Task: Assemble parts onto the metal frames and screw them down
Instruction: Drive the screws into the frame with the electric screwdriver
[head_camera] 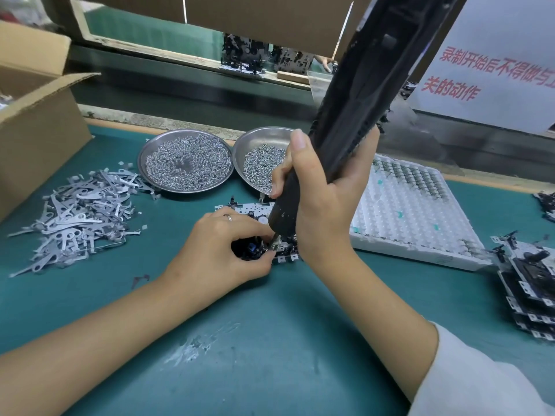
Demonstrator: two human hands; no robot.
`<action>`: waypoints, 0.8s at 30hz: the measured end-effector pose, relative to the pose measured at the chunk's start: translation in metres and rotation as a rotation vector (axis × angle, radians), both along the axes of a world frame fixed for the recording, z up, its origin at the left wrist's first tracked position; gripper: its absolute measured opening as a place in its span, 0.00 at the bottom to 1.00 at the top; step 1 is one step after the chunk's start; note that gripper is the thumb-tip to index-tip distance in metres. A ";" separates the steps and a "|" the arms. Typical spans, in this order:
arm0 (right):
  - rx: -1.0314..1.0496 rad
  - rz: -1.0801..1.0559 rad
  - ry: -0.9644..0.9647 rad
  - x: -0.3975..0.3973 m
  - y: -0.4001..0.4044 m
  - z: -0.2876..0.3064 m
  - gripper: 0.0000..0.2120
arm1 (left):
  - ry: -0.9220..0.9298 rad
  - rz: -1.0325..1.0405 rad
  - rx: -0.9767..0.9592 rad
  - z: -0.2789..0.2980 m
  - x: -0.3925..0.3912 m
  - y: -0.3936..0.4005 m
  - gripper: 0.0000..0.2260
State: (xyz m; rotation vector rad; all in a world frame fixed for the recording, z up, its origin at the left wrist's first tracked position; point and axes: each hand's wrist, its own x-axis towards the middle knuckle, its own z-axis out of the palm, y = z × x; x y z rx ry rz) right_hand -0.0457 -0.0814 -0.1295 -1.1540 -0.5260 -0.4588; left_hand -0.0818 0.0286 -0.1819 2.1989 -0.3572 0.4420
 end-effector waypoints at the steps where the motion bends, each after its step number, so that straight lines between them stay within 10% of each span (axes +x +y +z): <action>1: -0.002 0.003 -0.004 0.000 0.000 0.000 0.16 | -0.002 0.001 0.003 0.000 0.000 0.000 0.09; 24: -0.002 -0.030 -0.051 0.011 -0.013 0.002 0.12 | 0.024 0.004 -0.008 -0.001 -0.001 0.000 0.10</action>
